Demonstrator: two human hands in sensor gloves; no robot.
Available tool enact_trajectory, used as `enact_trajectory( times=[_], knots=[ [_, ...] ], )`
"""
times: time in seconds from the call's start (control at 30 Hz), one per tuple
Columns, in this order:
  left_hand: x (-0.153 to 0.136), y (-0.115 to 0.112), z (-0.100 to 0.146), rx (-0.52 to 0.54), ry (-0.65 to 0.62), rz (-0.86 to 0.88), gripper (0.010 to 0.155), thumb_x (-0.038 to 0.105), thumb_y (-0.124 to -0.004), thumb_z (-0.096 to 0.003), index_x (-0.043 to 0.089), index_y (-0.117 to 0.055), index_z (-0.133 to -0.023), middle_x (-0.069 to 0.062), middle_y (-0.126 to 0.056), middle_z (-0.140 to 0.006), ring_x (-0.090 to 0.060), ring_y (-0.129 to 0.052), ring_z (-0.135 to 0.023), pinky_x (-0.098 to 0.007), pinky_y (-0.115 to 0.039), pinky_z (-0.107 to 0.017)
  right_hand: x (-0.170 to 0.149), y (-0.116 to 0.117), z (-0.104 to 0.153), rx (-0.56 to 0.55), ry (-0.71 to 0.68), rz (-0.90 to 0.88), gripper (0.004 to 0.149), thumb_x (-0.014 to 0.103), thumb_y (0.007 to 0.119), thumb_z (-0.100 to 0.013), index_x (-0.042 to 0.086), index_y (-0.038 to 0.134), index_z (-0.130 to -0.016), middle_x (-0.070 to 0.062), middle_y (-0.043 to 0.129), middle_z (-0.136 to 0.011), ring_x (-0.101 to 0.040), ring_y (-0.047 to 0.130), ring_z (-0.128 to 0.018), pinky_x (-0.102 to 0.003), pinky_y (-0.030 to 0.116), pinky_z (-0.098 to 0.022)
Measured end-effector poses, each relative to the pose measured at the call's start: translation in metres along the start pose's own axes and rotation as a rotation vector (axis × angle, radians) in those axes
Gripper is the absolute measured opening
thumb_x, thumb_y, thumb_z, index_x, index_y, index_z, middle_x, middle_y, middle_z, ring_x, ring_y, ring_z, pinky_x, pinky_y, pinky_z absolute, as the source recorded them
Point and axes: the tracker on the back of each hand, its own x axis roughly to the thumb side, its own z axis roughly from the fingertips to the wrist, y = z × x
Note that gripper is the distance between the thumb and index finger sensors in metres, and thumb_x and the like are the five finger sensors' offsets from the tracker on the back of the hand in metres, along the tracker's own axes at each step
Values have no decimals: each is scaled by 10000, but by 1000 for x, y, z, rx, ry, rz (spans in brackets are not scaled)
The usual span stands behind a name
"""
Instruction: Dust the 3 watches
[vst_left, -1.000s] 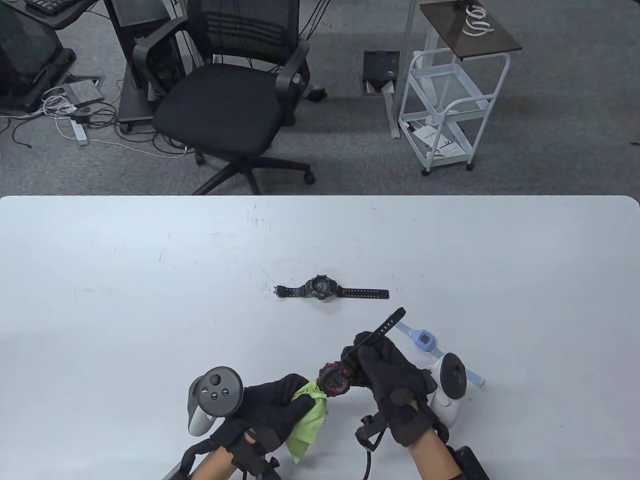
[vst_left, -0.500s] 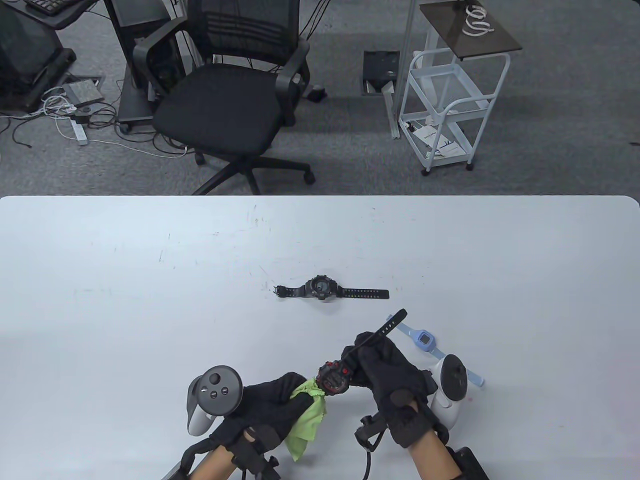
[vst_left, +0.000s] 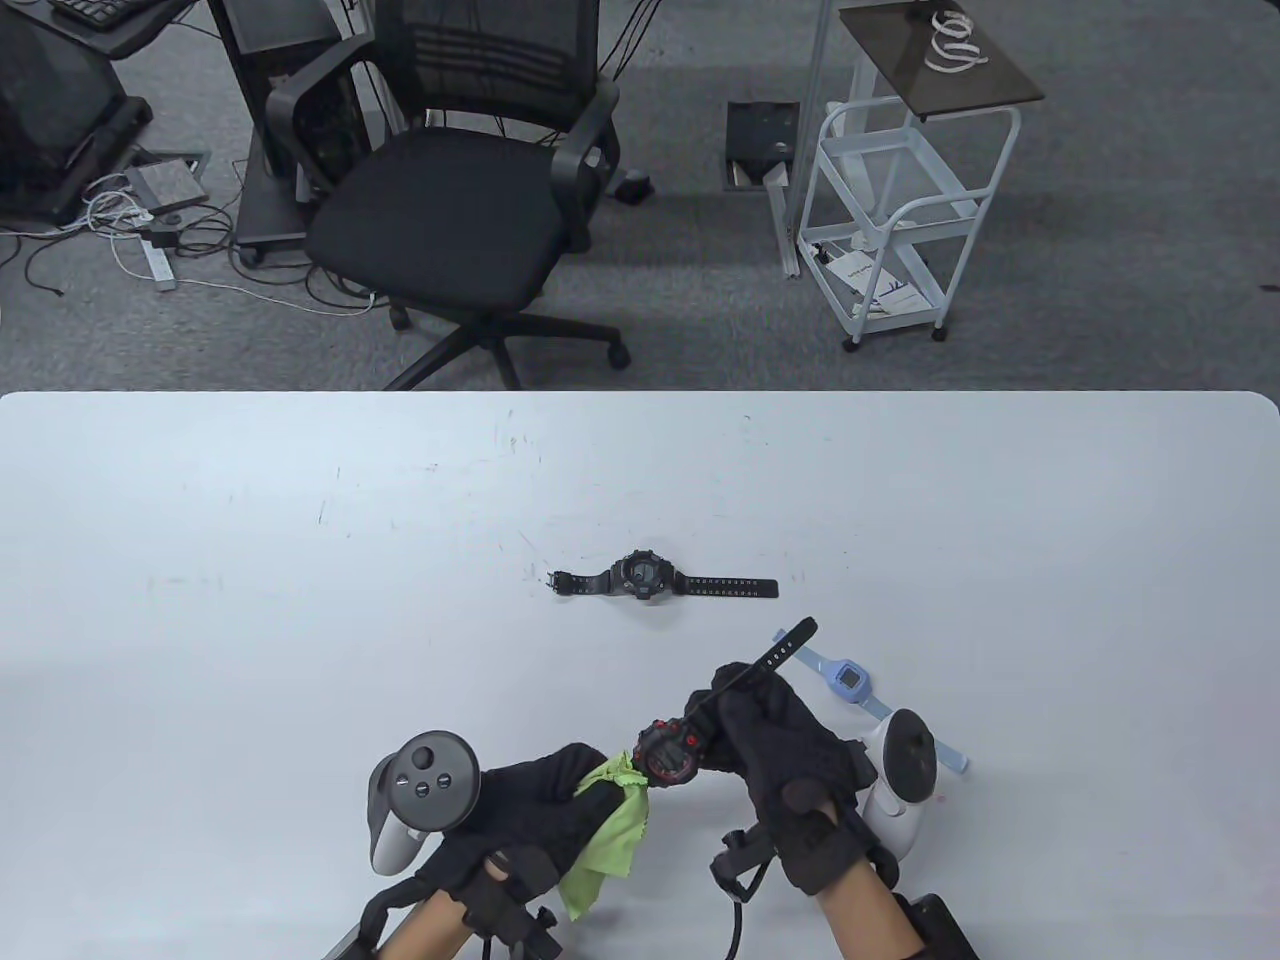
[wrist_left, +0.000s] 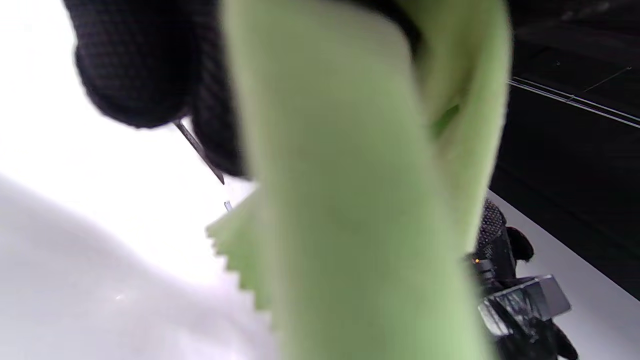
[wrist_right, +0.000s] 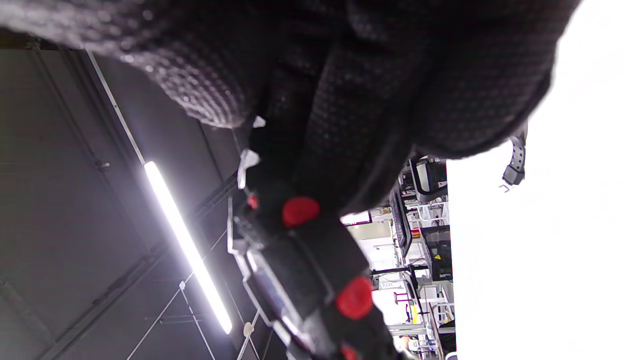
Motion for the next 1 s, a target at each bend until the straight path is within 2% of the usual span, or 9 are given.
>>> enact_trajectory(
  times=[0.2, 0.47, 0.67, 0.87, 1.0],
  knots=[
    [1, -2, -1, -16, 8, -7, 446, 349, -802, -473, 99, -893, -831, -114, -1023, -598, -214, -1101, -339, -541, -900, -426, 0, -1, 0, -8, -5, 22, 456, 407, 818, -482, 177, 823, -876, -16, 1019, -718, -150, 1092, -492, -459, 901, -403],
    [2, 3, 2, 42, 10, -58, 432, 461, -829, -473, 110, -975, -680, -61, -1041, -429, -171, -1071, -198, -508, -921, -363, 1, -1, 0, -20, -5, 16, 455, 408, 815, -483, 174, 825, -874, -16, 1021, -714, -152, 1092, -489, -459, 900, -403],
    [3, 1, 0, -8, -2, -56, 447, 364, -798, -489, 100, -896, -836, -112, -1018, -593, -209, -1095, -335, -540, -897, -423, 1, -3, 0, -25, -6, 18, 452, 406, 817, -483, 178, 826, -874, -17, 1021, -715, -157, 1090, -493, -463, 897, -405],
    [3, 5, 3, 48, 1, -72, 425, 455, -830, -487, 112, -965, -698, -61, -1034, -447, -176, -1069, -217, -515, -915, -374, 1, -4, 0, -33, -7, 13, 452, 405, 817, -483, 176, 827, -874, -17, 1021, -715, -157, 1090, -493, -463, 897, -406],
    [4, 3, 1, 15, -7, -59, 434, 396, -822, -491, 100, -931, -789, -110, -1028, -551, -219, -1090, -309, -546, -894, -413, 1, -4, 0, -31, -6, 20, 452, 406, 816, -484, 178, 825, -875, -15, 1021, -715, -156, 1089, -496, -464, 896, -408]
  ],
)
